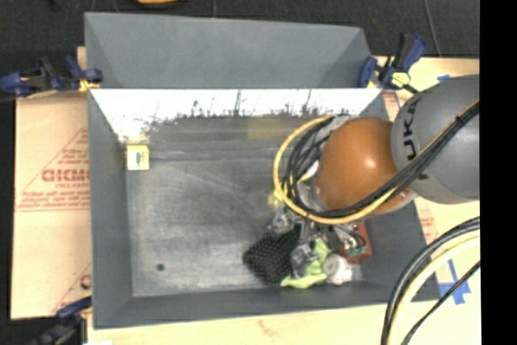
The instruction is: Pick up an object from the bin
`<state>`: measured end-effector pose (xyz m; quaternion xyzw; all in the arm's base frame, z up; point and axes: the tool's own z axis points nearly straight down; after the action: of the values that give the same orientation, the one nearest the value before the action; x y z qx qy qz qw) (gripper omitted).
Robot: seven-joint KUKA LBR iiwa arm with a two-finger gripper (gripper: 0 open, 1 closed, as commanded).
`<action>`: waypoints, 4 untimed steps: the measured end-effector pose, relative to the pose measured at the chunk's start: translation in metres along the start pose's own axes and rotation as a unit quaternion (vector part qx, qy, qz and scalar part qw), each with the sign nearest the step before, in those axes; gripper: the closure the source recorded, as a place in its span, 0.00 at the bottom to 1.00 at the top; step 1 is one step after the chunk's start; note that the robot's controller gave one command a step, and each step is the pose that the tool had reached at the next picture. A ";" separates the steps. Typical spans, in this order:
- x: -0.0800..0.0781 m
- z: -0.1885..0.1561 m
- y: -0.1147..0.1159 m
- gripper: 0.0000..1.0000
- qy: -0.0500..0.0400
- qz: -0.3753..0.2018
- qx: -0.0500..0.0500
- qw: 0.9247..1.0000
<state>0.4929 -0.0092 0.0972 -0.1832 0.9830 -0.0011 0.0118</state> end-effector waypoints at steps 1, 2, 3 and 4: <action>0.000 0.000 0.000 1.00 0.000 0.000 0.000 1.000; 0.000 0.000 0.000 1.00 0.000 0.000 0.000 1.000; 0.000 0.000 0.000 1.00 0.000 0.000 0.000 1.000; 0.000 0.000 0.000 1.00 0.000 0.000 0.000 1.000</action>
Offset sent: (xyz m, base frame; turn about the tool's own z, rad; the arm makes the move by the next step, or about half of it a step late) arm 0.0000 0.0000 0.0000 0.0000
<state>0.4928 -0.0093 0.0971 -0.1827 0.9831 -0.0010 0.0117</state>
